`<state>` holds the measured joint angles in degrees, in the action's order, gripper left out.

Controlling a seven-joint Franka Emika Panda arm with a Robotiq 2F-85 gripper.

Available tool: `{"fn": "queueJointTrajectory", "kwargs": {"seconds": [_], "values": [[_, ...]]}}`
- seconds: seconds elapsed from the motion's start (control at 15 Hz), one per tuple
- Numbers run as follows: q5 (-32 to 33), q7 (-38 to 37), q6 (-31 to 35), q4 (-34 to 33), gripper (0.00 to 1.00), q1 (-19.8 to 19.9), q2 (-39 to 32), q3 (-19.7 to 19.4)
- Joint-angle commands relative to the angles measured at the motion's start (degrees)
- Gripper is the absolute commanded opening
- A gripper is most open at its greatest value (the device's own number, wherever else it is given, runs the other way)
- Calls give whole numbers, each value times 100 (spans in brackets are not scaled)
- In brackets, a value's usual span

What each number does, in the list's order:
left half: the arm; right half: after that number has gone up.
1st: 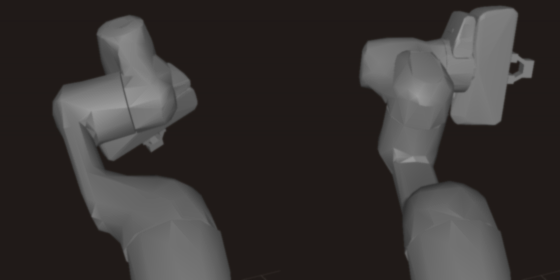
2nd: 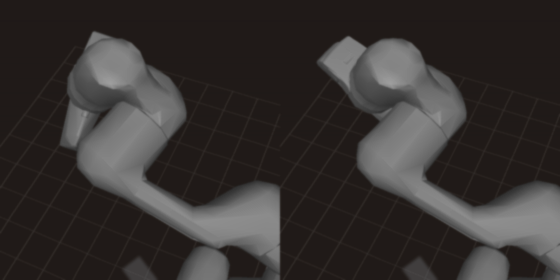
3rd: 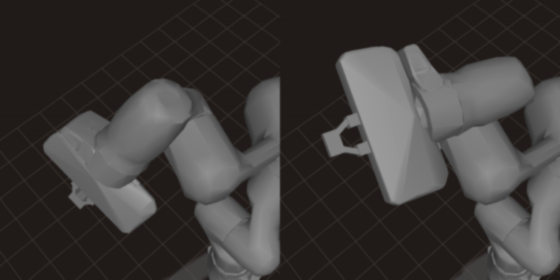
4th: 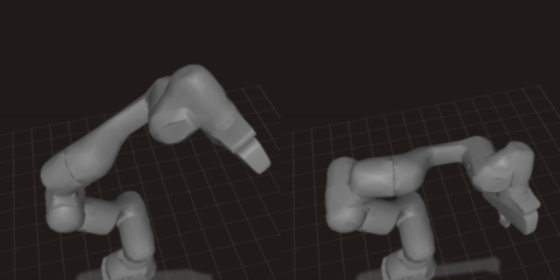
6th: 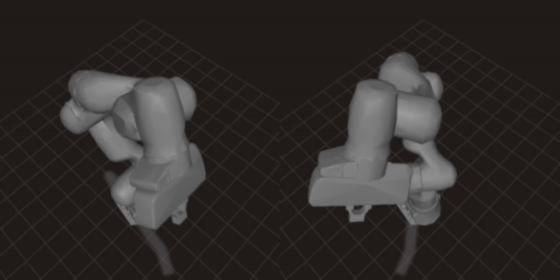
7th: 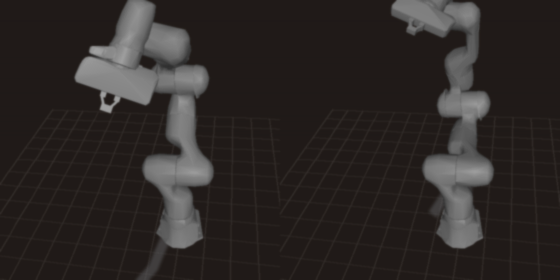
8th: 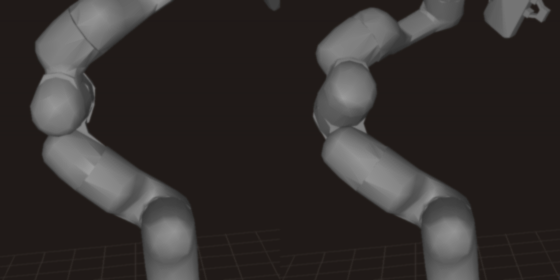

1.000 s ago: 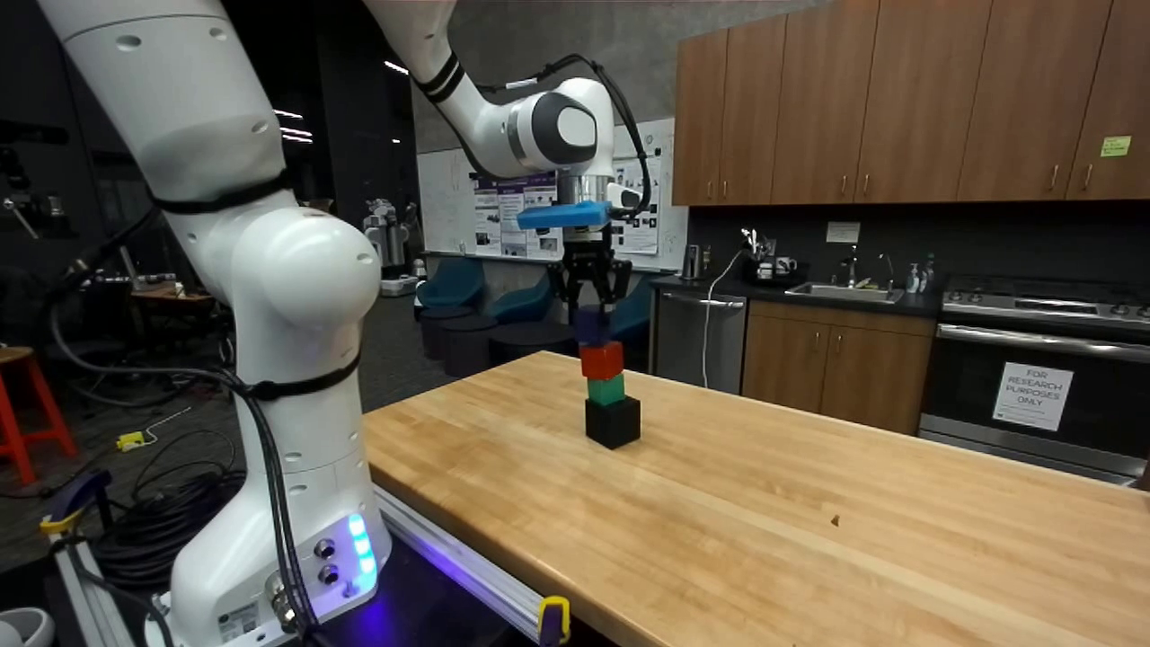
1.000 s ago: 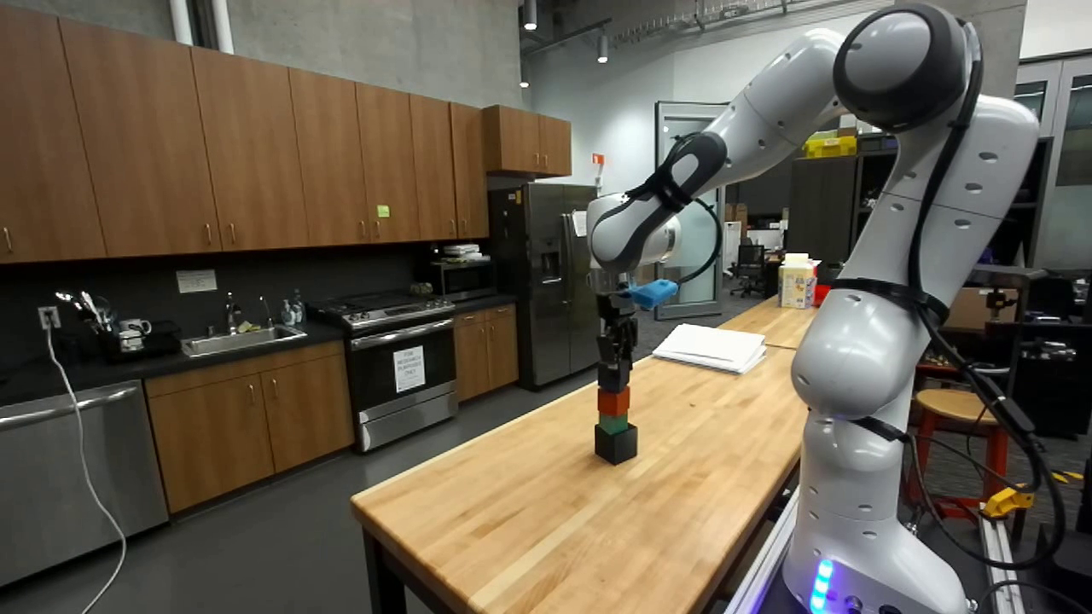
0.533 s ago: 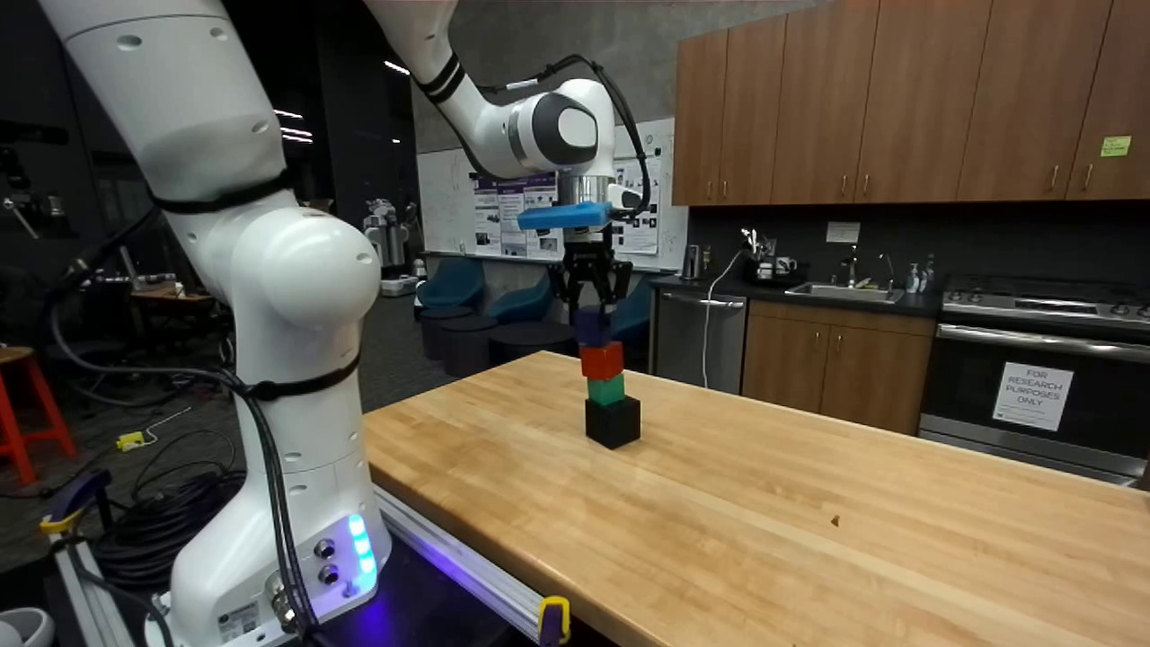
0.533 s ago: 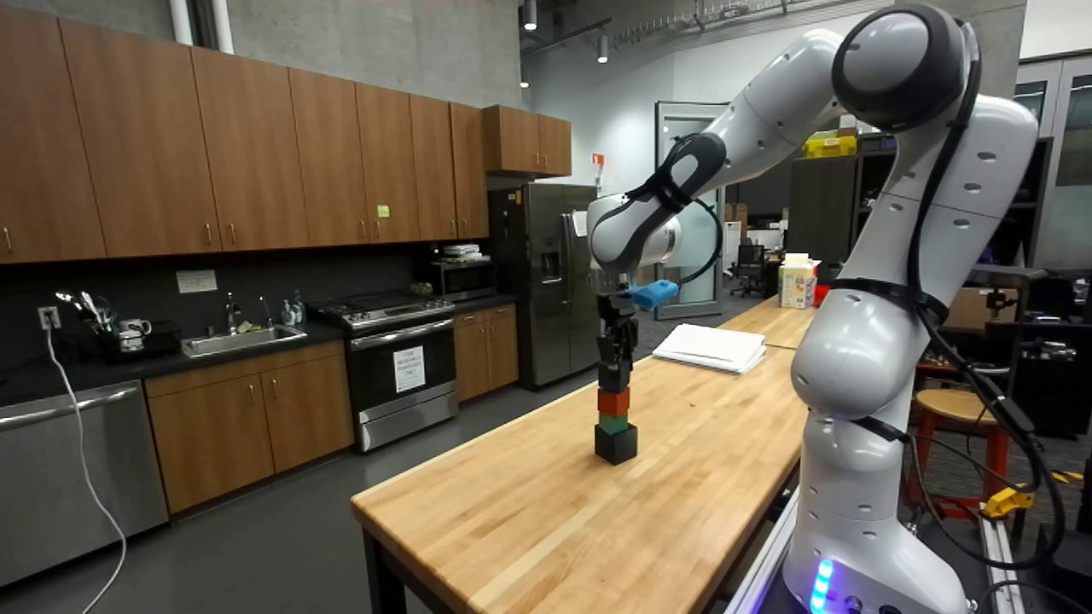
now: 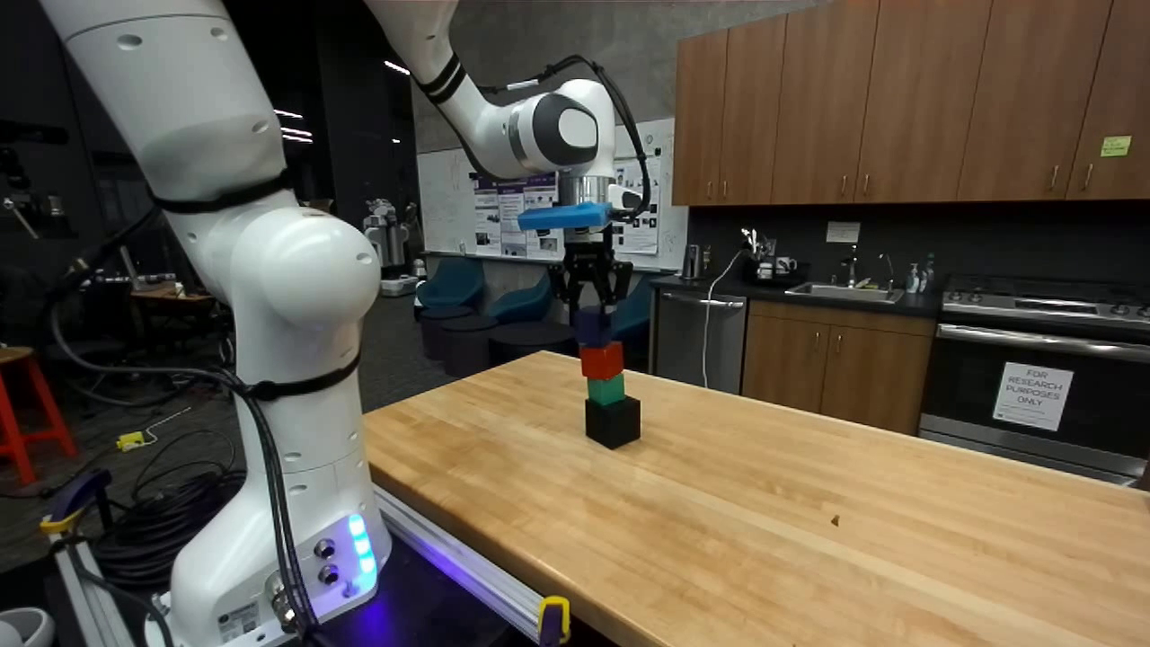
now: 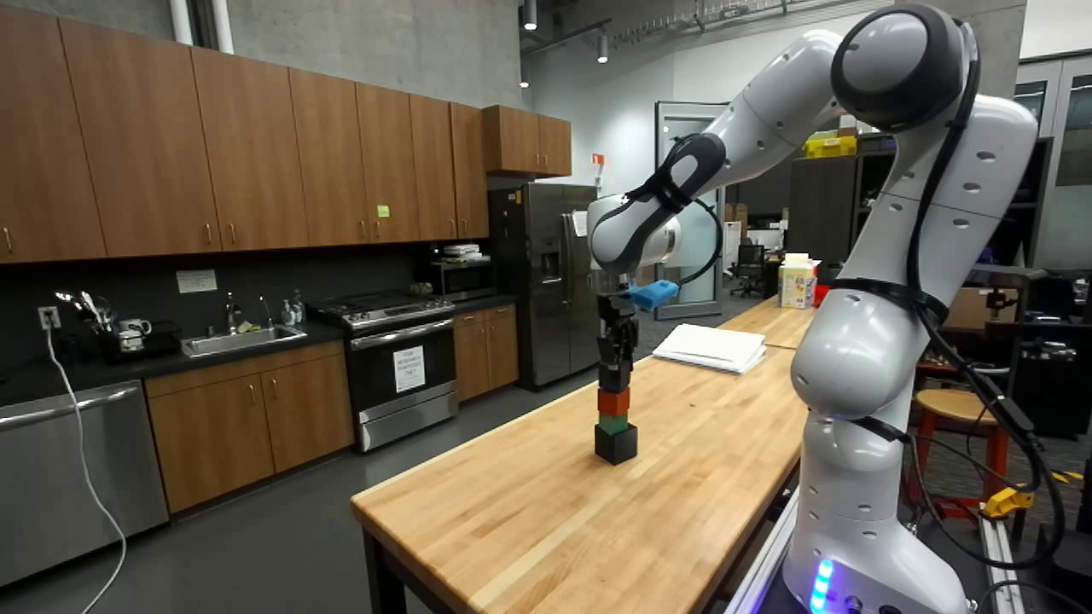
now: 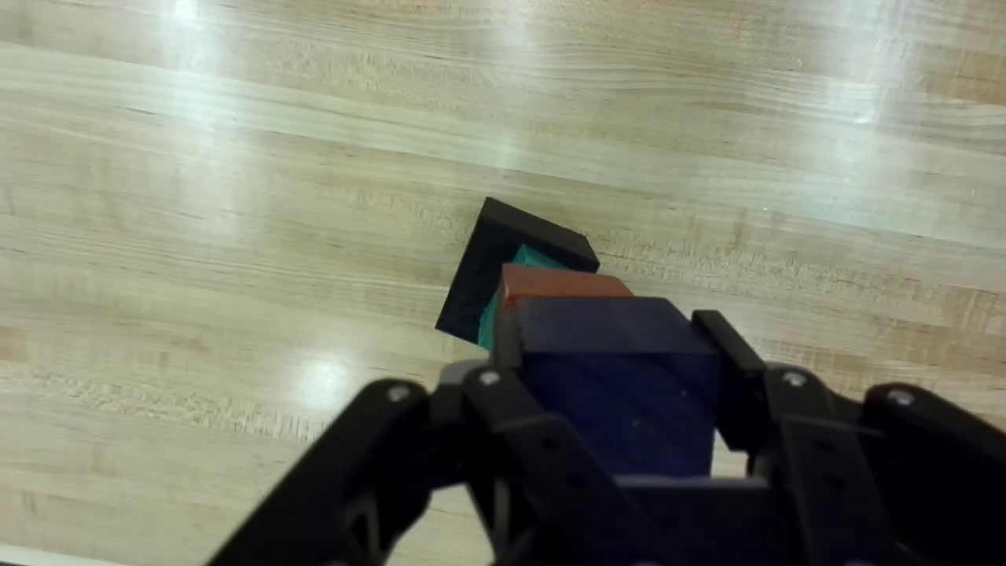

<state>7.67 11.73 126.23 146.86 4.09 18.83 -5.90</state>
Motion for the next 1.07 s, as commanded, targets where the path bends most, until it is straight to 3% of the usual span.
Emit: {"fn": "queueJointTrajectory", "kwargs": {"seconds": [0.0, 0.6, 0.73, 0.87, 1.0], "values": [[108, -104, 60, -39, 30, 59, -63, 15], [76, -94, 89, -43, 30, 59, -101, 2], [73, -95, 102, -47, 77, 62, -101, -2], [81, -99, 119, -48, 81, 69, -96, -3], [81, -106, 129, -57, 91, 74, -103, -7]]}}
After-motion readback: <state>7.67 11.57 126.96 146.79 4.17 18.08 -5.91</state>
